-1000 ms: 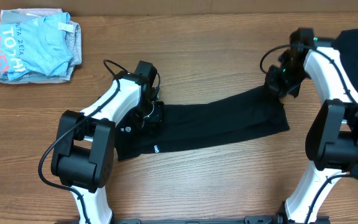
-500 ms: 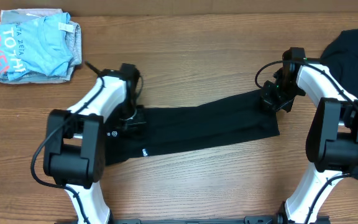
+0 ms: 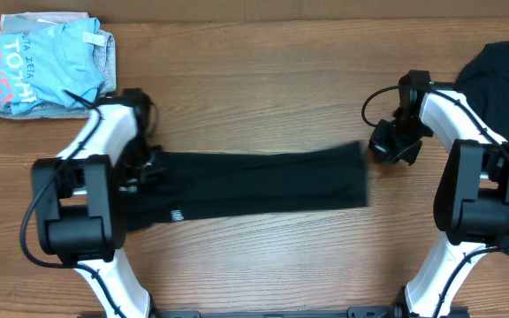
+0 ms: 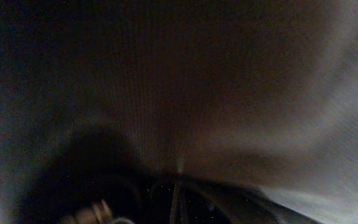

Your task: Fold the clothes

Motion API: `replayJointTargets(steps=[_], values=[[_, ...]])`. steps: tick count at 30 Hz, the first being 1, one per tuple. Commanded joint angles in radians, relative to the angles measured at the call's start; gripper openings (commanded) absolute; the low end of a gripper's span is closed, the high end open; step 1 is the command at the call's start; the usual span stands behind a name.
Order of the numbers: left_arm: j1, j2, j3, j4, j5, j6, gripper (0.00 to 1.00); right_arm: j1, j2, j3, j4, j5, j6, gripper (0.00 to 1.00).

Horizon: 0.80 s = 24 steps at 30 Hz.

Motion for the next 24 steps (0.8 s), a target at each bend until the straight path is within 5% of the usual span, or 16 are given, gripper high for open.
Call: replayJointTargets(steps=[1, 4, 6, 7, 12, 13, 14, 15, 24], values=[[0.055, 0.019, 0.109, -0.04, -0.126, -0.026, 0.04, -0.01, -0.064, 0.1, -0.029, 0.068, 0.006, 0.04], [0.059, 0.019, 0.228, -0.104, -0.151, -0.026, 0.04, -0.018, -0.106, 0.176, -0.077, 0.076, -0.043, 0.28], [0.059, 0.019, 0.31, -0.14, -0.149, -0.027, 0.04, -0.038, -0.126, 0.216, -0.113, 0.086, -0.047, 0.96], [0.059, 0.019, 0.348, -0.155, -0.135, -0.026, 0.04, -0.048, -0.131, 0.224, -0.123, 0.08, -0.054, 1.0], [0.058, 0.019, 0.441, -0.191, 0.048, -0.011, 0.19, -0.097, -0.135, 0.194, -0.18, -0.097, -0.162, 1.0], [0.058, 0.019, 0.441, -0.188, 0.102, -0.003, 0.42, -0.1, -0.135, 0.172, -0.183, -0.15, -0.193, 1.0], [0.058, 0.02, 0.44, -0.186, 0.14, -0.003, 0.83, -0.1, -0.135, 0.148, -0.182, -0.192, -0.22, 1.0], [0.058, 0.02, 0.439, -0.184, 0.169, -0.003, 1.0, -0.1, -0.135, 0.12, -0.175, -0.227, -0.239, 1.0], [0.058, 0.02, 0.439, -0.183, 0.19, -0.003, 1.0, -0.035, -0.135, -0.137, -0.048, -0.353, -0.255, 1.0]])
